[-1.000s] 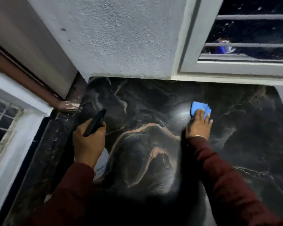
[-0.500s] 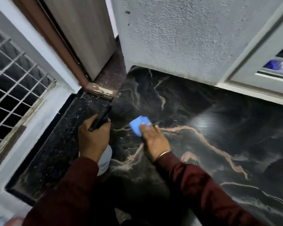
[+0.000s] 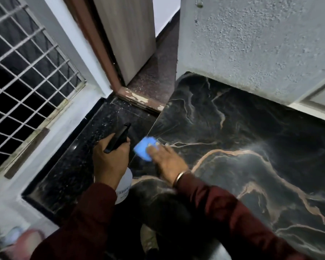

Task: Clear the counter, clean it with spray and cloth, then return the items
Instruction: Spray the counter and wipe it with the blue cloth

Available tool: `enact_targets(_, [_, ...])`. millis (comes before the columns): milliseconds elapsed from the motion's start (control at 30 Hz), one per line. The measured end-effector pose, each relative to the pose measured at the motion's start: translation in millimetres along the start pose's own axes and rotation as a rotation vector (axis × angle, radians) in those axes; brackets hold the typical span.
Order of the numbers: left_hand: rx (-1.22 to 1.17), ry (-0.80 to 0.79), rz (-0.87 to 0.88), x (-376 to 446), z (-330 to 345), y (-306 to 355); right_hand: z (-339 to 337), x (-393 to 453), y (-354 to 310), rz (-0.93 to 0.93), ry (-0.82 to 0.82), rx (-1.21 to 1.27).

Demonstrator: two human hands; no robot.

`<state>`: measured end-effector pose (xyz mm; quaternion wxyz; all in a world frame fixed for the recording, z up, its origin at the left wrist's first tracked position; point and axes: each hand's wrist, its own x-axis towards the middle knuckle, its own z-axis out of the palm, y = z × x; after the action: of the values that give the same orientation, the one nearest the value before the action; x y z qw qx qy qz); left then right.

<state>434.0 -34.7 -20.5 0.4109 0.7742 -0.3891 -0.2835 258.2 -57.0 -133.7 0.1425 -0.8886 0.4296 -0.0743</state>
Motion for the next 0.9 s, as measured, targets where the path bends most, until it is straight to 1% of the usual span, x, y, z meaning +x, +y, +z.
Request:
enact_targets(67, [0.004, -0.003, -0.001, -0.7, -7.5, -5.6, -19.2, 28.8, 51.5, 0.323, 0.112, -0.031])
enact_targets(100, [-0.004, -0.001, -0.006, -0.6, -13.5, -9.4, -28.5, 43.0, 67.4, 0.439, 0.12, -0.031])
enact_targets(133, [-0.012, -0.001, -0.013, -0.4, -18.2, -12.0, -35.2, 54.2, 74.1, 0.514, 0.113, -0.027])
enact_targets(167, [-0.01, 0.004, -0.023, 0.3, -24.6, -15.7, -34.2, 64.3, 68.4, 0.534, 0.116, -0.023])
enact_targets(200, [-0.005, 0.008, -0.027, 1.5, -29.2, -18.7, -32.1, 71.2, 54.4, 0.511, 0.129, -0.017])
enact_targets(233, [-0.003, 0.011, -0.035, 2.9, -33.4, -21.4, -23.5, 72.0, 34.7, 0.447, 0.14, -0.011])
enact_targets(300, [-0.02, 0.023, -0.058, 1.1, -42.6, -25.7, 0.2, 53.5, -17.9, 0.269, 0.126, 0.038])
enact_targets(367, [-0.038, 0.057, -0.095, -1.3, -51.0, -30.1, 27.4, 9.8, -73.1, -0.002, 0.055, 0.076])
enact_targets(433, [-0.041, 0.082, -0.125, -0.2, -58.3, -36.2, 39.6, -40.9, -109.5, -0.262, -0.053, 0.064])
enact_targets(467, [-0.036, 0.087, -0.138, 0.2, -61.4, -38.4, 39.8, -59.3, -112.4, -0.331, -0.107, 0.05])
enact_targets(500, [-0.033, 0.085, -0.146, -1.2, -63.9, -39.4, 37.0, -70.9, -103.1, -0.348, -0.134, 0.029])
enact_targets(533, [-0.026, 0.083, -0.149, -2.6, -65.4, -40.1, 30.9, -73.8, -85.3, -0.313, -0.105, -0.017])
enact_targets(567, [-0.021, 0.08, -0.147, -4.4, -66.5, -40.4, 24.7, -73.1, -61.5, -0.208, -0.07, -0.061])
enact_targets(600, [-0.016, 0.074, -0.134, -6.5, -68.0, -40.6, 16.2, -69.4, -34.6, -0.042, -0.018, -0.091])
enact_targets(667, [-0.006, 0.049, -0.098, -9.3, -70.3, -40.4, -5.7, -59.9, 20.6, 0.351, 0.065, -0.076])
enact_targets(700, [0.0, 0.036, -0.085, -10.2, -70.9, -40.4, -15.8, -54.0, 36.5, 0.502, 0.086, -0.055])
enact_targets(733, [0.007, 0.028, -0.076, -10.1, -71.5, -40.7, -21.6, -45.3, 39.6, 0.611, 0.098, -0.031])
enact_targets(767, [0.015, 0.024, -0.078, -12.4, -72.6, -41.6, -21.8, -37.4, 28.4, 0.674, 0.115, -0.01])
enact_targets(800, [0.021, 0.024, -0.082, -14.0, -73.1, -40.7, -17.2, -28.1, 8.4, 0.678, 0.128, 0.014])
enact_targets(833, [0.024, 0.017, -0.092, -18.2, -72.9, -40.2, -9.6, -25.0, -17.3, 0.631, 0.124, 0.024])
enact_targets(900, [0.029, 0.008, -0.104, -24.7, -74.2, -38.1, 16.7, -25.5, -79.5, 0.419, 0.083, 0.02])
